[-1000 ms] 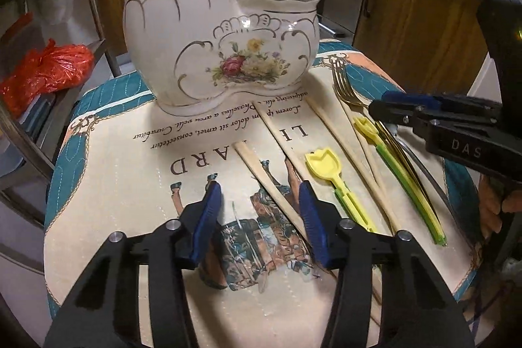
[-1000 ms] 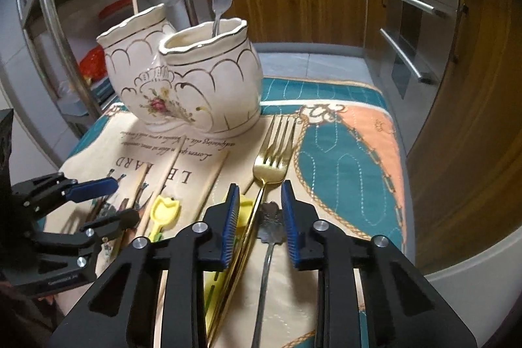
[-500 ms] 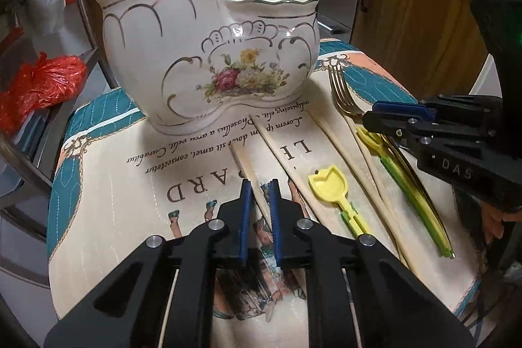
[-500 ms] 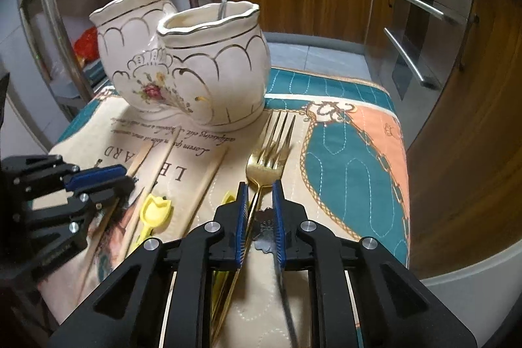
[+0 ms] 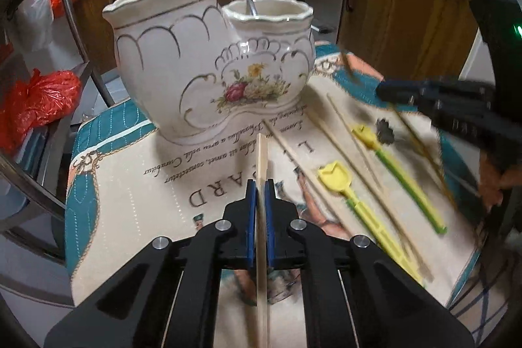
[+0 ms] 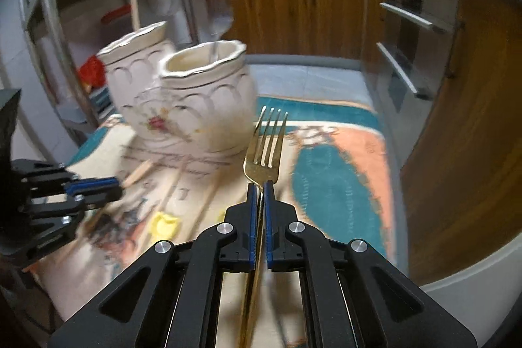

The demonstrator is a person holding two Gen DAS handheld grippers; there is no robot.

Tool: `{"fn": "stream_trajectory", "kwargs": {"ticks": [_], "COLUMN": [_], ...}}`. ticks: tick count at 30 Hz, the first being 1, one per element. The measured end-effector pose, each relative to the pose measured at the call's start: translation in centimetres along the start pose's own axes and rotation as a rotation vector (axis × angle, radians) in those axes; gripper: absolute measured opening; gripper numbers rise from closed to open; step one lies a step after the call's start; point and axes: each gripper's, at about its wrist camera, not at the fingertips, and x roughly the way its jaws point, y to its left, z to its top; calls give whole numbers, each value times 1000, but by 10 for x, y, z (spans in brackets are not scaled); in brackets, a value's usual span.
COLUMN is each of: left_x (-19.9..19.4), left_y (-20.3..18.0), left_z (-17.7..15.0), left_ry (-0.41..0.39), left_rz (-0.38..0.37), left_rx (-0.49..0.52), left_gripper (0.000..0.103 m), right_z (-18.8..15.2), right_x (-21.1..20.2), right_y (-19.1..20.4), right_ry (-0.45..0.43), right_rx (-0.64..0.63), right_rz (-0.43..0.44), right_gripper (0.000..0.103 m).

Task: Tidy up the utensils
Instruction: 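Grasp another chopstick with left tool while right grasps a gold fork, then lift chopstick over tall cup with left while right carries gold fork over short cup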

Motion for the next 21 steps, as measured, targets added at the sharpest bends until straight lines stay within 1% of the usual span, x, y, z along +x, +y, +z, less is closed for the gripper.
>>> {"fn": "stream_trajectory", "kwargs": {"ticks": [5,9,10,12,13,15,16,17,18,21], "left_x": [5,10,9,5,4,-2,-4,-6,-7,-11], "left_y": [4,0,-1,-5,-6,-6,-4,-2,-1,4], "left_z": [-5,-7,-7,-10,-11,-14,-16,-17,-19,-25], "left_ry": [21,36,36,44,46,49,47,45,45,65], "left_rz": [23,36,42,43,43,43,40,32,23,-4], "left_rx": [7,31,37,56,61,58,50,39,26,-16], "left_gripper": [5,5,5,9,11,21,23,29,33,33], "right_z": [0,-3,-2,-4,-5,-7,-7,-8,-9,-9], "right_x": [8,18,17,17,17,18,19,20,20,21], "right_y": [-23,-29,-29,-29,-29,-30,-30,-31,-33,-35], "right_ry": [33,87,83,87,90,97,103,108,112,118], "right_rx": [52,65,63,57,57,51,55,61,64,69], "right_rz": [-83,-78,-80,-87,-86,-91,-88,-82,-80,-78], "right_gripper": [5,5,5,6,10,13,15,16,20,21]}}
